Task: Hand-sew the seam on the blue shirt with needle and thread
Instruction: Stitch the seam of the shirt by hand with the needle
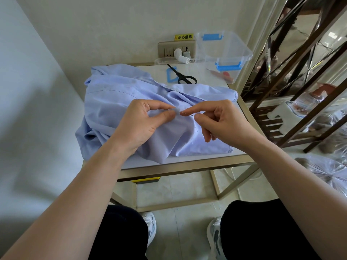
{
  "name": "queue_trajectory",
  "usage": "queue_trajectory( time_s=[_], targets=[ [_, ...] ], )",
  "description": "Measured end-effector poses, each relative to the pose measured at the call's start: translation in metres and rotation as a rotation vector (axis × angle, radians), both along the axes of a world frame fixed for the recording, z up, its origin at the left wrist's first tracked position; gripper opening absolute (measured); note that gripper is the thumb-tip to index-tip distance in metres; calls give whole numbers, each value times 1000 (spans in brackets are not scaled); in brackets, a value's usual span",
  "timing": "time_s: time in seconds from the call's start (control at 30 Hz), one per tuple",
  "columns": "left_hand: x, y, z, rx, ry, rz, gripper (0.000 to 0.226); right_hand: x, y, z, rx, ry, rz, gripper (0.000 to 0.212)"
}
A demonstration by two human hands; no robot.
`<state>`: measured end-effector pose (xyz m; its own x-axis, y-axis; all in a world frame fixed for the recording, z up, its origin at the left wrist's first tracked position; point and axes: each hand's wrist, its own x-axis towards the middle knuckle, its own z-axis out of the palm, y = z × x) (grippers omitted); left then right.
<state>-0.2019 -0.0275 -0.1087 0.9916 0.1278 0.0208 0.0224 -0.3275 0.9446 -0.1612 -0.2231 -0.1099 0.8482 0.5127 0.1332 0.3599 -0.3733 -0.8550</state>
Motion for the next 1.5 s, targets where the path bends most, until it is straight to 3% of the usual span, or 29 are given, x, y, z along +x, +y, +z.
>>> queue_trajectory(
  time_s=[0.53,0.67,0.73,1.07,1.5],
  targets=[
    [-1,2,-1,18,2,-42,5,1,2,-1,-67,-9,-2,33],
    [-1,3,-4,101,-31,-61,15,0,3,1,-136,30,32,62],
    [-1,4,-5,135,-38,-80,15,-1,4,2,-170,73,89,66],
    [-1,7,-6,214,-32,-105,7,1,10,-3,-140,134,109,32],
    [0,8,-6,138,1,-83,8,5,9,-6,-76,144,113,37]
  ],
)
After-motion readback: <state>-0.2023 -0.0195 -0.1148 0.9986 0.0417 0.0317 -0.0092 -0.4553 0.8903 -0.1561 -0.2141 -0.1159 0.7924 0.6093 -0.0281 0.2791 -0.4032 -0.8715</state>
